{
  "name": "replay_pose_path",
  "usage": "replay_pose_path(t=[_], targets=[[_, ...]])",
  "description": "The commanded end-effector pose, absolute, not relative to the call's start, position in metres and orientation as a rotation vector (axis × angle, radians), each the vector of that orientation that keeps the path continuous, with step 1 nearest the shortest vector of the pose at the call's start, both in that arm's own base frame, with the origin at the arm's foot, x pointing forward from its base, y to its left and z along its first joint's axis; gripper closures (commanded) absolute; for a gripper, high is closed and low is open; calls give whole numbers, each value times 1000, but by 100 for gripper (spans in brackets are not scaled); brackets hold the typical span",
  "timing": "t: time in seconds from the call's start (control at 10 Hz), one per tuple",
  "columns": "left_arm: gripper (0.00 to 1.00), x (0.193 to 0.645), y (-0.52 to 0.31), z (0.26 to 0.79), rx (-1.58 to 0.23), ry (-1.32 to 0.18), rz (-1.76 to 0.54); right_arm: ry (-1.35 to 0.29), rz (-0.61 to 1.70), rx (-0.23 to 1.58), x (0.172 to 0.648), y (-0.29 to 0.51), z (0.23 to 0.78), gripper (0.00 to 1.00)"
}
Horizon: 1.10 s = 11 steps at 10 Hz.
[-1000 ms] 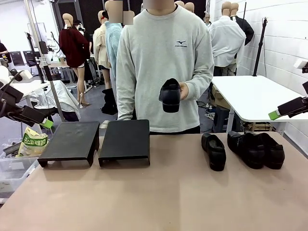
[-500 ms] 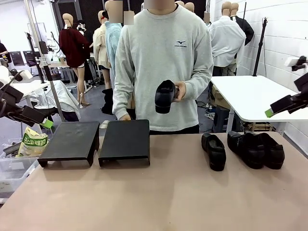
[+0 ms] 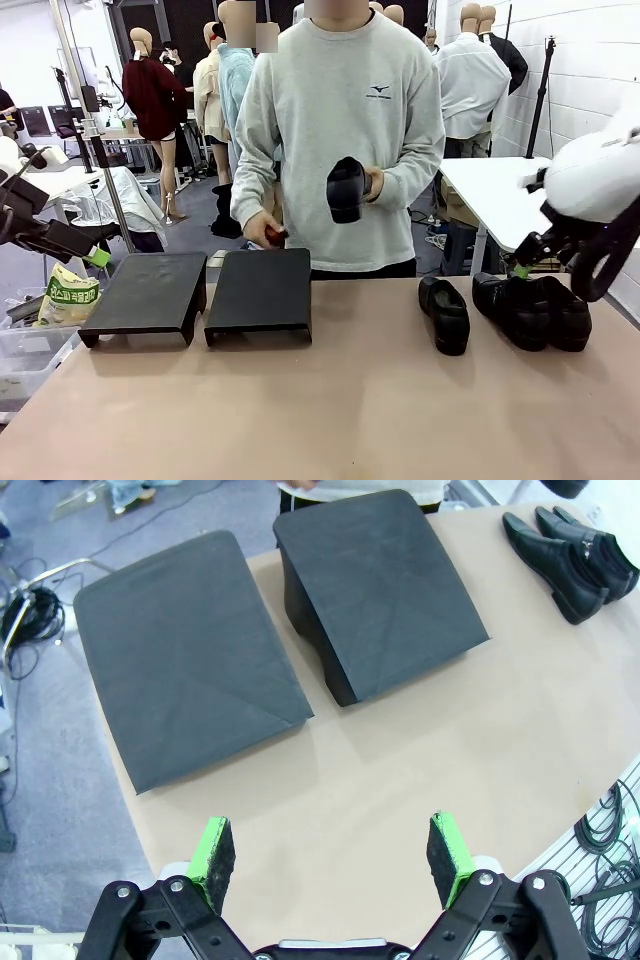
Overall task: Organize the shoes by placing them on the stand.
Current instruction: Pick up one Shoe and place it in the middle of the table.
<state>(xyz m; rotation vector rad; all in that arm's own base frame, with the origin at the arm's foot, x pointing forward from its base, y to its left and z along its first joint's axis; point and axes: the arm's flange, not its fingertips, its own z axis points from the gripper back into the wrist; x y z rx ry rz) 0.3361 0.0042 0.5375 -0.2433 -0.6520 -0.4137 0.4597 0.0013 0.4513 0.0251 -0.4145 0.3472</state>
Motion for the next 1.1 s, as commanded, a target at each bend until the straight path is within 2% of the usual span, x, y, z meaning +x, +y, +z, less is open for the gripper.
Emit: replay_pose_path(t=[0.0, 0.2, 0.3, 0.7, 0.8, 1.0], targets=[[0, 336, 6, 537, -249, -653, -419, -313, 325, -23, 490, 5, 442, 0], [0, 336, 6, 537, -249, -653, -419, -316, 307, -11, 501, 5, 431, 0], [0, 336, 6, 537, -249, -653, -419, -330, 343, 4, 489, 5, 425, 0], [0, 336, 6, 537, -249, -653, -419, -327, 340, 1, 495, 6, 425, 0], [0, 336, 6, 537, -249, -653, -419, -383, 359, -67, 498, 18, 431, 0], [0, 336, 6, 537, -249, -653, -419, -330, 355, -131, 517, 35, 438, 0]])
